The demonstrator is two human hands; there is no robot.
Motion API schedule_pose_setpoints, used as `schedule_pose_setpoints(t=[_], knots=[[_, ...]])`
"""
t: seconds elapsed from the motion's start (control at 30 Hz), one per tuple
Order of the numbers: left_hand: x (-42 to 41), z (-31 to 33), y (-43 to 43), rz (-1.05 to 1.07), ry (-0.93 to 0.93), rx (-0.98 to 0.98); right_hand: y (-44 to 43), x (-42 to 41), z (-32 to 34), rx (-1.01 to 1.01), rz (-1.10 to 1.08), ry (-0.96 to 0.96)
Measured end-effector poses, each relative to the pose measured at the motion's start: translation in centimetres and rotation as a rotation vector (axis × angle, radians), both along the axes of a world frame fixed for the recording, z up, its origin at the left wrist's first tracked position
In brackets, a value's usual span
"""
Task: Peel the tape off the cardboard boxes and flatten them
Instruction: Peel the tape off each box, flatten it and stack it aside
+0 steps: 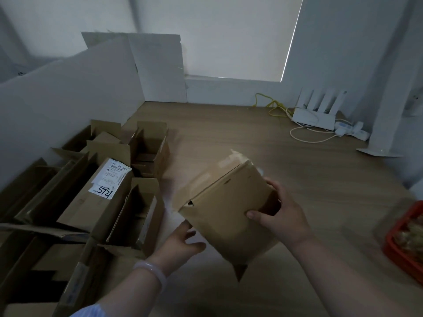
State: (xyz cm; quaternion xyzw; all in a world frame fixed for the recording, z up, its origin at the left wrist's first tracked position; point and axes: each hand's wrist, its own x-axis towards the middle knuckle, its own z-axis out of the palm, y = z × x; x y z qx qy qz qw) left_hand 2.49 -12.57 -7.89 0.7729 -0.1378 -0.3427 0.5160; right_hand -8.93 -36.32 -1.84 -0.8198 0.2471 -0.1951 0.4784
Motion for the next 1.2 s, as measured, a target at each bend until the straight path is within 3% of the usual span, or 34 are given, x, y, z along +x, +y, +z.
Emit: schedule_pose_setpoints(t=[0.13,0.2,0.3,0.43,0.7,1.07,1.2], knots=[[0.3,-1.8,2.9,0.325,0.126,0.084,-0.7,-0.4,0.1,-0.425,0.069,0.089],[0.6,-1.9,3.8,0.483,0.048,0.066,-0.3,-0.7,-0.3,-0.646,0.1,0.113],[0.0,-0.5,3.4,0.413,-0.076,-0.035,1.2,-1.3,-1.8,-0.855,0.157,0.149],[-2.2,1.7,1.4,0.174,0.035,-0.208,4.0,-1.8,-4.2,-1.037,0.275,0.169],[-3.1,0.2,2.0,0.099,-0.126,-0.155,5.7,-2.8,-6.4,-0.882,0.332,0.225],[-3.2,-1.0,0.7,0.058,-0.01,-0.217,4.2,-2.6,-6.1,-0.884,0.467,0.224],[-4.5,-2.6,-0.4,-0.047,0.046,-0.12,3.0,-2.9,-6.3,-0.911,0.532,0.164]])
